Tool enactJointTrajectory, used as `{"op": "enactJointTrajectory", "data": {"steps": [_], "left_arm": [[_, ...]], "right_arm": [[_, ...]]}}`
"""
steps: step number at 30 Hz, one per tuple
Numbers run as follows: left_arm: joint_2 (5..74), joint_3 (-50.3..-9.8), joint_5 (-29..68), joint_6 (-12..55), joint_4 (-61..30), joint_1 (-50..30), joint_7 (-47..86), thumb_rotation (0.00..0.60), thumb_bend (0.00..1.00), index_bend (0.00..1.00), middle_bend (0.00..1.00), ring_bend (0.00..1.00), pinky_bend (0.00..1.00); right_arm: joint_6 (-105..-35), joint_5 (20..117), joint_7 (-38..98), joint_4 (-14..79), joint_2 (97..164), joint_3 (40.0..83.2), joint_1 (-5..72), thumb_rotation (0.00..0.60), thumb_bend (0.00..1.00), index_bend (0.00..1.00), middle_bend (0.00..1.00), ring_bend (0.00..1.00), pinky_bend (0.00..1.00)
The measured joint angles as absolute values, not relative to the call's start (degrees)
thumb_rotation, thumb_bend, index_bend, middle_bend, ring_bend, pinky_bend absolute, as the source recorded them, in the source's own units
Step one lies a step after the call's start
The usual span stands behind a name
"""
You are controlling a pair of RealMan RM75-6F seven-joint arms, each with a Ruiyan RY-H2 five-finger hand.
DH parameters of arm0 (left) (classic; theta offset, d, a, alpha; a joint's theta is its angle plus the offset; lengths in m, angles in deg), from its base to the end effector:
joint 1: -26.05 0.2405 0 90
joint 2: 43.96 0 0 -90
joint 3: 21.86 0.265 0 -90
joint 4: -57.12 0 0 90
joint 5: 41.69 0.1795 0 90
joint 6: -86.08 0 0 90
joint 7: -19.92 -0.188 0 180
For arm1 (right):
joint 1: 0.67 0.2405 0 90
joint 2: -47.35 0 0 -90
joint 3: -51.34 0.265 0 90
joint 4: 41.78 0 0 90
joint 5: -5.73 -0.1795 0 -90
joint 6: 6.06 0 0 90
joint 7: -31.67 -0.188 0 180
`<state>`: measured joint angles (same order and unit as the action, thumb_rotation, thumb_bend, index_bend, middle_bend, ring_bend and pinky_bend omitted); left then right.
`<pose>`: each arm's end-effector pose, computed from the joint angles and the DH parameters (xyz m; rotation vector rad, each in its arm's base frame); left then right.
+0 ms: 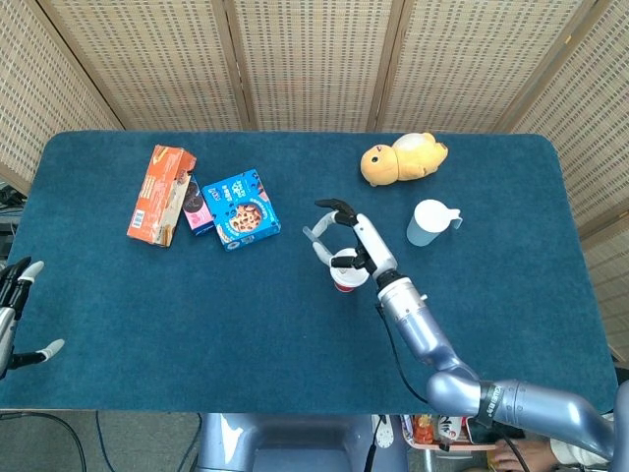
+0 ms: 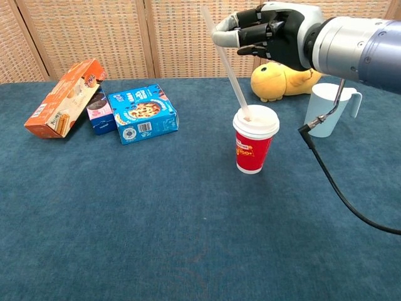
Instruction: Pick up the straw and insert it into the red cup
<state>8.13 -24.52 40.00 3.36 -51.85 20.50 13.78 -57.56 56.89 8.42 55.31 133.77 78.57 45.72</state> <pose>-0.2751 0.2213 0.2267 -1.3844 -0.9412 -0.8356 -0.0547 -0.4079 0.0416 1.2777 -1.9457 1.6635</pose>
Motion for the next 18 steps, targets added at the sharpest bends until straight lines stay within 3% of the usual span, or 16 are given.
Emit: {"op": "enactJointTrajectory", "data": {"steps": [18], "left_arm": [[8.4, -24.5, 39.4, 4.0, -50.3, 20.5, 15.6, 0.6, 0.12, 0.0, 0.0, 0.0, 0.0]], "right_arm": [[-56.6, 56.4, 9.0, 53.1, 135.6, 78.3, 45.9, 0.6, 0.6, 0.69, 0.22, 0.0, 0.0]]}}
